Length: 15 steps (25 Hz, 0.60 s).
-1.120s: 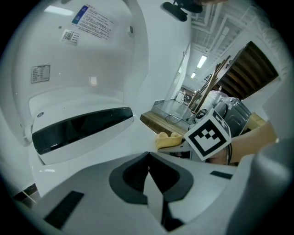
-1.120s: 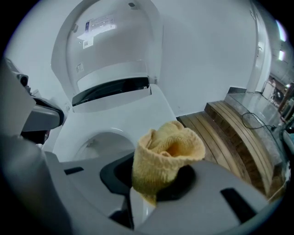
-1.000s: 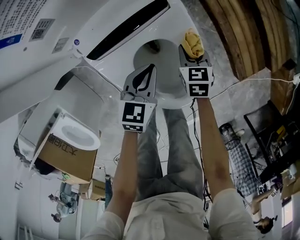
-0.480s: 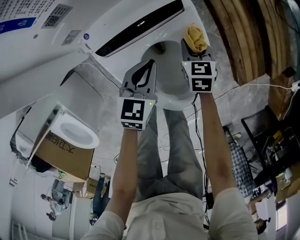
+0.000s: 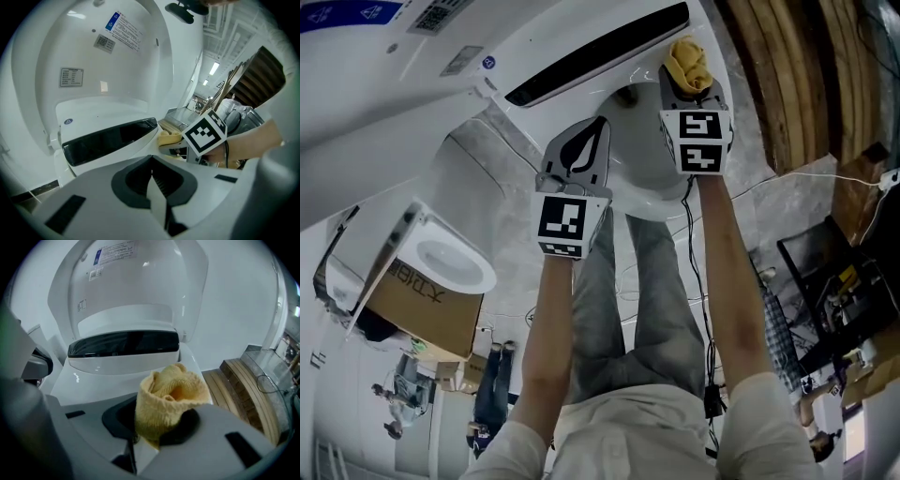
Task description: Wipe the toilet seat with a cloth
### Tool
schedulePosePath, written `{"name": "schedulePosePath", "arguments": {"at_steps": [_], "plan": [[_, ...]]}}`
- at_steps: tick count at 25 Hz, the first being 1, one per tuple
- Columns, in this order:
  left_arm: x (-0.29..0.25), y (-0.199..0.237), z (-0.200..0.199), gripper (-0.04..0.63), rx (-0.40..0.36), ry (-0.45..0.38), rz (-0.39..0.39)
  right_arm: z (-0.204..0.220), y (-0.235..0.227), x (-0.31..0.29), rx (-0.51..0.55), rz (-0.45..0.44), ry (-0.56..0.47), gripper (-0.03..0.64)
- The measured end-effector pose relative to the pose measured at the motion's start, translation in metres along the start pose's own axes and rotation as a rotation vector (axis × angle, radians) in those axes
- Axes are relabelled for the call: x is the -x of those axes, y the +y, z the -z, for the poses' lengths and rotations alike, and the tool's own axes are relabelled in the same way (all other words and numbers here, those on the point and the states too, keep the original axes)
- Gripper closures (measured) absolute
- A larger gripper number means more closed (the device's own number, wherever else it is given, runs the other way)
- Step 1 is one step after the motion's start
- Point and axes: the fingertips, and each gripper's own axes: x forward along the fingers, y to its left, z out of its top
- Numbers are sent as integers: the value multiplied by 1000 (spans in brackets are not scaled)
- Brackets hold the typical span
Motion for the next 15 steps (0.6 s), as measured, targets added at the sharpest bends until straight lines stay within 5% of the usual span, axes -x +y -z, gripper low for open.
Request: {"name": "schedulePosePath", "arguments": {"at_steps": [15], "plan": [[22,25,7,581,21,-13,-39,-8,48,-9,22,-59,-2,526]]}}
